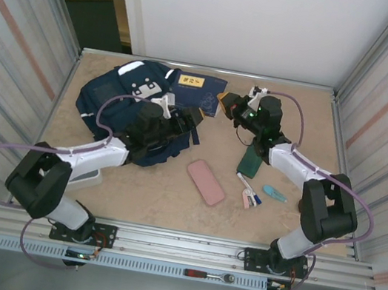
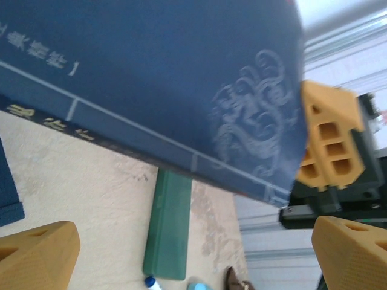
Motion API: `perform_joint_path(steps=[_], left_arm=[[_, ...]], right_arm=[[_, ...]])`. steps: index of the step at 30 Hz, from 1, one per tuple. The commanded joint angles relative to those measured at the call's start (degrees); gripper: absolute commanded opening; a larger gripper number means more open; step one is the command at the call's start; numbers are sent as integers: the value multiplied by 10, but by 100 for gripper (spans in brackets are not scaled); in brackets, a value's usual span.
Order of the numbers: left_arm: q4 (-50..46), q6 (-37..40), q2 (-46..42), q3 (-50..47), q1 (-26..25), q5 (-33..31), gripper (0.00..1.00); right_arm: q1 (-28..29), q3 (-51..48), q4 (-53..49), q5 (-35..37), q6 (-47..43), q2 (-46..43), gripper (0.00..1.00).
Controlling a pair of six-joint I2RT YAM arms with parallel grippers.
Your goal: Pack books, pencil case, and school supplies into a backpack
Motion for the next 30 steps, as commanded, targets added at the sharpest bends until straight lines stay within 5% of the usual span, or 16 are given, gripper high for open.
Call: perform_joint_path(steps=[1, 12, 26, 28, 30], left_arm=[[46, -34, -22, -24, 16, -28, 99], [94, -75, -29, -27, 80, 2, 85], [104, 1, -57, -16, 141, 54, 22], [108, 28, -66, -17, 156, 89, 15], [89, 67, -84, -15, 176, 140, 9]], right_arm=[[13, -1, 73, 24, 31, -5, 0], [68, -24, 91, 54, 33, -22, 0], [88, -56, 18, 27, -75, -41, 0], [78, -55, -45, 14, -155, -64, 9], [58, -42, -148, 4, -252, -97, 33]])
